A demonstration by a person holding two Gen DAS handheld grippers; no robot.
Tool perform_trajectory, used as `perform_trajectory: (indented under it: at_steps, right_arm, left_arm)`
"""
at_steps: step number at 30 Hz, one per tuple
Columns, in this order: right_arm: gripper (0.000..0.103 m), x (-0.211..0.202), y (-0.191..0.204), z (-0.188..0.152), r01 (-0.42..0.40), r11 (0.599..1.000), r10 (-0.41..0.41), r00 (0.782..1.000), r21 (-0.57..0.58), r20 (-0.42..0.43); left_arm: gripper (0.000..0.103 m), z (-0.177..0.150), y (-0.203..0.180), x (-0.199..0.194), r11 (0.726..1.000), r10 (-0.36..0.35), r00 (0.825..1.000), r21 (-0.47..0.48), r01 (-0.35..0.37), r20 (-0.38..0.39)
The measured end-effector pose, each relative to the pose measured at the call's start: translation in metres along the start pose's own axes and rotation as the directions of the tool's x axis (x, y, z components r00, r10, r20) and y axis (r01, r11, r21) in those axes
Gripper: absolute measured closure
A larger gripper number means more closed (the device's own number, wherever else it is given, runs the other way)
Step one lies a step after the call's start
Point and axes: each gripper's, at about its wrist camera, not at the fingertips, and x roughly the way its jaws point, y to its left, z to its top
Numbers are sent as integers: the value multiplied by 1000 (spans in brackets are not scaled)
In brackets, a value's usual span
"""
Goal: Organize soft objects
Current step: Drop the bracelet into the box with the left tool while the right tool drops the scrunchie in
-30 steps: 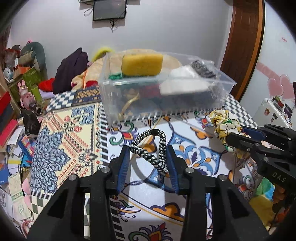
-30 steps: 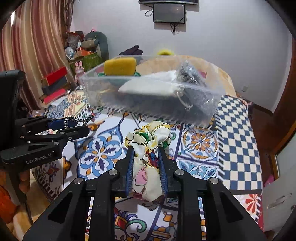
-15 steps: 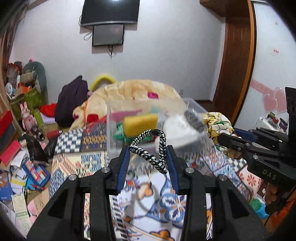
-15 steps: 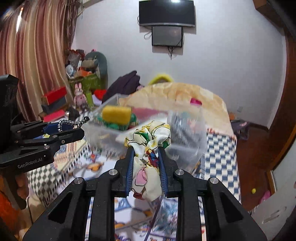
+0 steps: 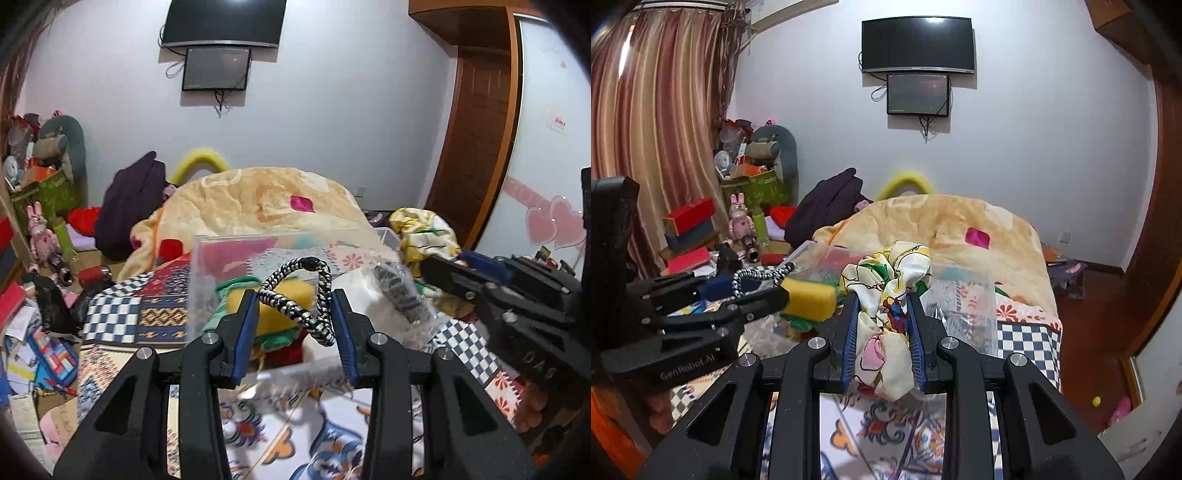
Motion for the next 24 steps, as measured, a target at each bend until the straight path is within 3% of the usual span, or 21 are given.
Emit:
perform_trajectory:
  at_steps: [7, 11, 14, 17, 19, 24]
  right_arm:
    - [80, 23, -4, 1, 31, 999, -32, 998, -21, -47]
    - [80, 34, -10, -3, 30, 999, -31, 996, -18, -82]
    - [78, 41, -9, -8, 24, 999, -27, 993, -27, -116]
    - [66, 46, -8, -13, 24, 999, -31, 988, -42, -154]
    - [55, 42, -11, -15, 25, 999, -31, 987, -41, -155]
    - [43, 33, -17, -11, 12, 1000, -14, 990, -20, -138]
  left_arm:
    - [64, 13, -11, 27, 999, -18, 1000, 41, 18, -2]
    - [63, 13, -10, 48, 999, -24, 998, 46, 27, -51]
    - [53, 10, -8, 59, 999, -18, 997, 47, 22, -81]
    - [51, 6, -7, 61, 997, 28, 996, 78, -22, -82]
    - [43, 5, -4, 58, 996, 43, 996, 79, -37, -73]
    - [36, 5, 3, 44, 998, 25, 998, 50, -22, -55]
